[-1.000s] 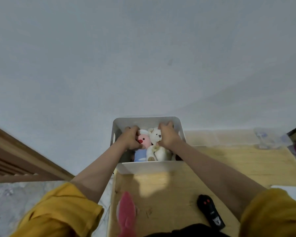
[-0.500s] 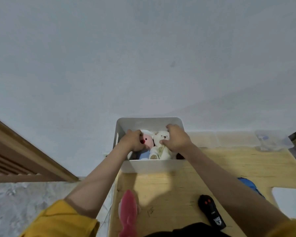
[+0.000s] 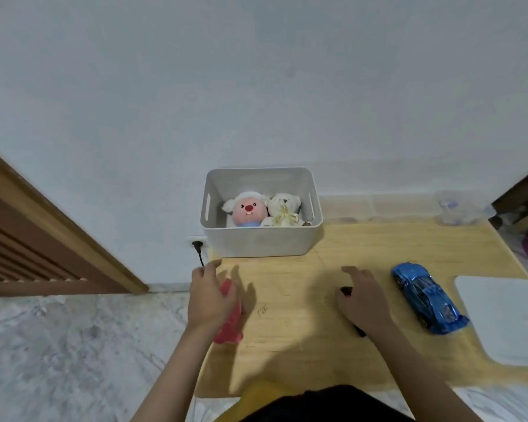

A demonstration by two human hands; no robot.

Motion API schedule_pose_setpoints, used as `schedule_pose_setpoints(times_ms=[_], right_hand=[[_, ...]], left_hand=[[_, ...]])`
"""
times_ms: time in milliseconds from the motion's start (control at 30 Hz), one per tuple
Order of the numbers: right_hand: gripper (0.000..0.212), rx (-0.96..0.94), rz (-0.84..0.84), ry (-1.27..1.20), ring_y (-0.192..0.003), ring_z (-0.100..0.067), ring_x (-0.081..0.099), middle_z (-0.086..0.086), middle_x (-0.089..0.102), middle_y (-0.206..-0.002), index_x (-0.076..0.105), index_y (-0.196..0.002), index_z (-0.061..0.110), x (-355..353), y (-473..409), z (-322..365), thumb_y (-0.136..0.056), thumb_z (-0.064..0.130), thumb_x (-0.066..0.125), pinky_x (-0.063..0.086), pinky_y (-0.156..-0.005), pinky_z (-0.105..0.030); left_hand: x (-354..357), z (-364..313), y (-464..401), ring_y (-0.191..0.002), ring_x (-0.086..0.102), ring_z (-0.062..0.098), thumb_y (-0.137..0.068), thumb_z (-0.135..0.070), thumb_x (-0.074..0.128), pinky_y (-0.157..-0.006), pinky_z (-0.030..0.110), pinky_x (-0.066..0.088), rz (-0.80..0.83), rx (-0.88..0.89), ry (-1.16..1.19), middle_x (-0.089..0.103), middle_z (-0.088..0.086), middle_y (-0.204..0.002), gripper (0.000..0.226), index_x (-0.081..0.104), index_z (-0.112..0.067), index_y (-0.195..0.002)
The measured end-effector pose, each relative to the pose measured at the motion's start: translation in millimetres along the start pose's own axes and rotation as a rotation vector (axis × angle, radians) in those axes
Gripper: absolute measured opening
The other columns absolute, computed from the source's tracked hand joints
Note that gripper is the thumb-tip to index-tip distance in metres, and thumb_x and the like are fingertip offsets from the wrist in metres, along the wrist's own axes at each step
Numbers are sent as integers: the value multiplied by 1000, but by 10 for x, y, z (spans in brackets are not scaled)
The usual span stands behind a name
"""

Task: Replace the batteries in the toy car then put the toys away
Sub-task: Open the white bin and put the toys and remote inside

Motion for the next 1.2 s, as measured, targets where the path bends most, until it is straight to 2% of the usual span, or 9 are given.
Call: schedule_pose_setpoints(times_ms=[67,133,267,467,667,800,933,1067,1200], right_hand=[[62,100,136,169,-111,-28,49,-10,45,-126,35,-140,23,183,79,-233,-85,27,64,49,-84,-36],[67,163,210,237,-112,-29,46,-10,39,-130,25,-145,27,322,170,-371,-88,23,60,48,-81,-35],[63,158,140,223,-100,-26,46,-9,42,-117,28,-141,30,361,266,-424,-87,12,55,45,-66,-32],[65,207,68,-96,-96,-32,52,-13,45,-109,34,-133,24,292,430,-467,-77,17,65,47,-71,-35],[68,72,-245,-306,-85,-21,47,-8,42,-107,37,-137,24,-174,485,-128,-77,8,67,40,-73,-29],[66,-142,-361,-316,-80,-18,49,-10,48,-100,44,-133,17,-543,317,378,-73,1,67,43,-70,-20],[64,-218,-293,-425,-90,-10,48,-1,43,-110,41,-135,27,-811,41,877,-79,10,66,37,-75,-14],[61,-340,-226,-362,-93,-11,47,-1,43,-112,40,-130,35,-969,-281,1419,-78,15,65,40,-78,-22],[58,-392,-100,-221,-90,-20,52,-4,45,-109,42,-123,34,-860,-676,1744,-73,15,65,45,-72,-29]], left_hand=[[174,261,88,-108,56,29,-82,-28,67,-84,35,49,161,-165,-112,44,13,-130,68,35,-13,-140],[283,339,159,-108,57,28,-81,-27,68,-78,32,47,217,-171,-78,51,12,-128,69,36,-10,-140],[310,305,232,-99,57,19,-77,-24,73,-76,29,46,161,-64,-19,57,2,-111,60,48,-12,-130],[230,289,275,-93,58,19,-72,-23,73,-72,32,51,52,-33,29,59,4,-107,57,52,-18,-125],[-59,-34,274,-89,64,20,-75,-32,65,-62,44,59,-75,82,261,50,-13,-105,56,45,-46,-126],[-431,-436,122,-89,64,15,-77,-30,64,-70,44,59,-182,166,262,57,-7,-109,58,44,-51,-127],[-754,-853,-154,-82,64,9,-77,-28,64,-71,37,57,-228,241,216,53,-11,-105,53,48,-47,-124],[-914,-1127,-597,-91,58,16,-76,-24,64,-76,33,51,-241,305,119,53,-9,-101,55,49,-39,-128],[-783,-1202,-1059,-89,50,17,-80,-24,61,-73,28,42,-113,275,-50,52,1,-98,58,44,-36,-134]])
Point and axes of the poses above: each hand's wrist, its own y-axis away from the middle knuckle, its own x-axis out of the palm, z = x × y, the point moved 8 cm from there along -y, towards the middle knuckle
